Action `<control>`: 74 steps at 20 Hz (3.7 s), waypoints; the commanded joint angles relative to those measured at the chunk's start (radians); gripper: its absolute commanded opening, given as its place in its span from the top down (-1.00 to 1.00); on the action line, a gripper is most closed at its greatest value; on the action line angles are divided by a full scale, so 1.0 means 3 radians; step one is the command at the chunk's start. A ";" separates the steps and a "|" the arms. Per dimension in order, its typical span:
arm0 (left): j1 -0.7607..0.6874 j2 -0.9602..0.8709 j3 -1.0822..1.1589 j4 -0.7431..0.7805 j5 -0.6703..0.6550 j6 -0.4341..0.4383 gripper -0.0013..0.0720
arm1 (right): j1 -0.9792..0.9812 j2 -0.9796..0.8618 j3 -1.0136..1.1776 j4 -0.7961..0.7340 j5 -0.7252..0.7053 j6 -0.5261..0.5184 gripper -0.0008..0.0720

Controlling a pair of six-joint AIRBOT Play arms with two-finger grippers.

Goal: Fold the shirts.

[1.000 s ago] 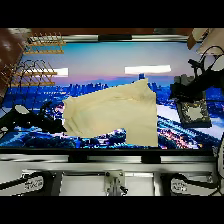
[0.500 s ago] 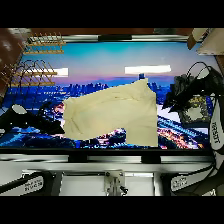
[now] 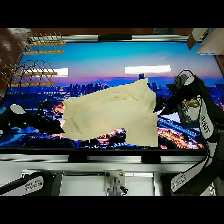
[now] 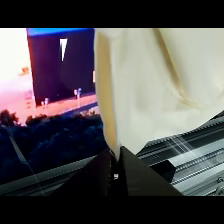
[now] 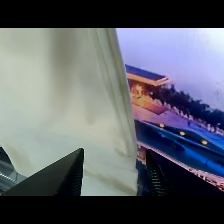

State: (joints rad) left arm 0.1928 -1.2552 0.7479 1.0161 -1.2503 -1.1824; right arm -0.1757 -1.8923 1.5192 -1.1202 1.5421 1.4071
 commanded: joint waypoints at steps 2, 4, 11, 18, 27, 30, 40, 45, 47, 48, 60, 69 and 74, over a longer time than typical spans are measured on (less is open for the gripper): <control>0.0000 0.0004 0.0003 0.0000 0.0000 -0.0042 0.88 | 0.0132 -0.0047 -0.0001 0.0019 -0.0164 0.0034 -0.17; 0.0000 0.0006 0.0064 0.0001 -0.0010 -0.0041 0.88 | 0.0205 -0.0028 -0.0001 -0.0011 -0.0139 0.0061 0.79; 0.0064 0.0679 0.2094 0.0013 0.0095 0.0121 0.88 | 0.0341 0.1606 0.0472 0.0140 -0.0694 -0.0207 0.80; 0.0086 0.1603 0.4088 -0.0022 0.0793 -0.0004 0.88 | 0.0340 0.3902 0.0885 0.0203 -0.2426 -0.0556 0.80; 0.0088 0.2111 0.4074 0.0615 -0.0153 0.0000 0.87 | 0.0340 0.4384 0.0885 -0.0370 -0.1007 -0.0051 0.80; 0.0088 0.2101 0.3736 0.0760 -0.0215 0.0003 0.87 | 0.0340 0.4156 0.0884 -0.0609 -0.0862 0.0112 0.80; 0.0083 0.0954 0.1677 0.0624 0.0052 0.0225 0.87 | 0.0343 0.2426 -0.0411 -0.0097 -0.0707 0.0322 0.80; 0.0083 -0.0313 0.1795 0.0094 0.0562 0.0084 0.87 | 0.0342 0.1336 -0.0459 0.1003 -0.2056 0.0048 0.80; 0.0083 -0.0643 0.1845 -0.0095 0.0964 0.0085 0.87 | 0.0343 0.1106 -0.0459 0.1237 -0.2550 0.0003 0.80; 0.0083 -0.0778 0.1863 -0.0223 0.1207 0.0085 0.87 | 0.0343 0.1029 -0.0459 0.1261 -0.2692 0.0000 0.80; 0.0081 -0.1280 0.2001 -0.0519 0.0779 0.0248 0.88 | 0.0216 0.0927 -0.0455 0.0476 -0.1783 -0.0134 0.80; 0.0444 -0.1296 0.2057 -0.0294 -0.0589 0.0086 0.88 | 0.0219 0.0989 -0.0460 -0.0224 -0.0408 0.0375 0.80; 0.0394 -0.1423 0.2049 -0.0295 -0.0618 0.0058 0.88 | 0.0299 0.0855 -0.0460 -0.0259 -0.0467 0.0585 0.80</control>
State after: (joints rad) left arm 0.3149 -1.6630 1.3632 0.9241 -1.3991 -1.1595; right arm -0.0990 -1.6161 1.3815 -1.1748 1.3861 1.5356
